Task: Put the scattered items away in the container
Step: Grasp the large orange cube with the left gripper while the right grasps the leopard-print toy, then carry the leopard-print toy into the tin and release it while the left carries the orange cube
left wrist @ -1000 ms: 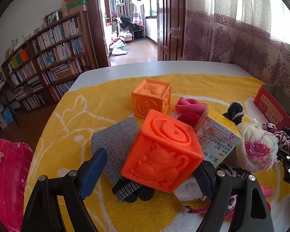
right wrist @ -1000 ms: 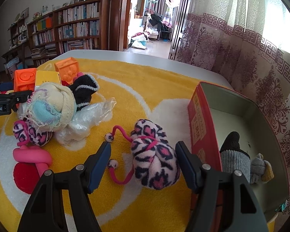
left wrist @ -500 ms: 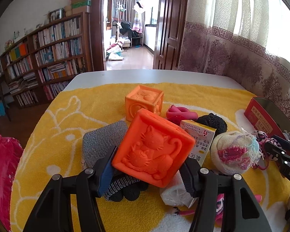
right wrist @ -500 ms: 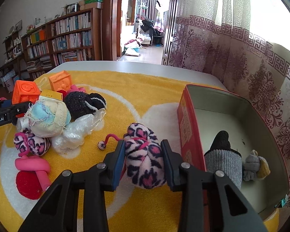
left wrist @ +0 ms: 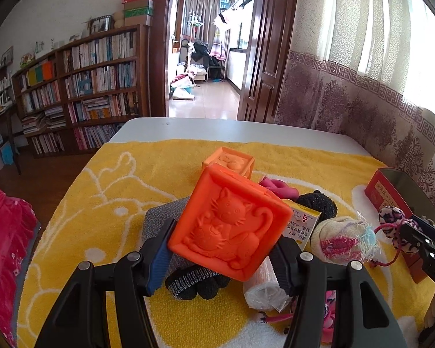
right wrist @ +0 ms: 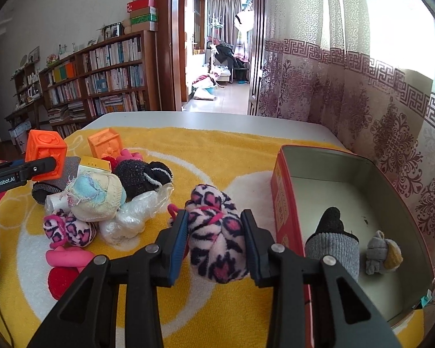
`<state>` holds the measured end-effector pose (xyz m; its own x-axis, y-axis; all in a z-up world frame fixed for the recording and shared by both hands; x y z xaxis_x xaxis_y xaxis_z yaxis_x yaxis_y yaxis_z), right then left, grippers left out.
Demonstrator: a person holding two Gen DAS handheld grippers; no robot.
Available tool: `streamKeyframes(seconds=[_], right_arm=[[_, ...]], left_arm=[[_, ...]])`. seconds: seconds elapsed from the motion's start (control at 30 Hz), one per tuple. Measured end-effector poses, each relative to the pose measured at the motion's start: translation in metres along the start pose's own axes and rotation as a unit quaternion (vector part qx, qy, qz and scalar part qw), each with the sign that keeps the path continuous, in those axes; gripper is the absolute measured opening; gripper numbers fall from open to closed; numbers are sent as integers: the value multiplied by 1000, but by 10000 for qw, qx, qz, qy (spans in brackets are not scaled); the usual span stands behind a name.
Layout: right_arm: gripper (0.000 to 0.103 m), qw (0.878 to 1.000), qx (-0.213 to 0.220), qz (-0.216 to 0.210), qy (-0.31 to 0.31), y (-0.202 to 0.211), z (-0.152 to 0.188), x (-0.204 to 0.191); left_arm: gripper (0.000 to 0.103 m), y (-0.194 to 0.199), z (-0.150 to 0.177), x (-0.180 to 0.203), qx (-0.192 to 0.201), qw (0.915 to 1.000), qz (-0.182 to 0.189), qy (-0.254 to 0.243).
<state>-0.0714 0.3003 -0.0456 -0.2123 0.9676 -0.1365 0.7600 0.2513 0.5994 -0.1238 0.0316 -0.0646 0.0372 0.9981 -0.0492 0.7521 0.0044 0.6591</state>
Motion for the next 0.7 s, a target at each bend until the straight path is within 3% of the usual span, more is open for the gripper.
streamKeyframes(seconds=[0.27, 0.7], right_arm=[[40, 9993, 335, -20, -186, 19, -12, 7], [40, 9940, 877, 63, -646, 57, -30, 37]], left_arm=[[62, 23, -9, 17, 184, 9997, 148, 10], [62, 64, -24, 93, 492, 9955, 594, -553]])
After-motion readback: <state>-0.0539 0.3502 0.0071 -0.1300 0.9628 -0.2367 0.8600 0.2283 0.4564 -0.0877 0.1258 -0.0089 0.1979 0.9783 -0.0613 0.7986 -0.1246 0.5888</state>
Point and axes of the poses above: each gripper's, at about its wrist camera, not at the fingertips, and y roughly against the way its jaws point, x to its right, z to its underside, the point moved 9 cm from there along -y, roughly the way its jaws point, and after that the axes turned 14 degrees about -z, right-handed, at the moved point
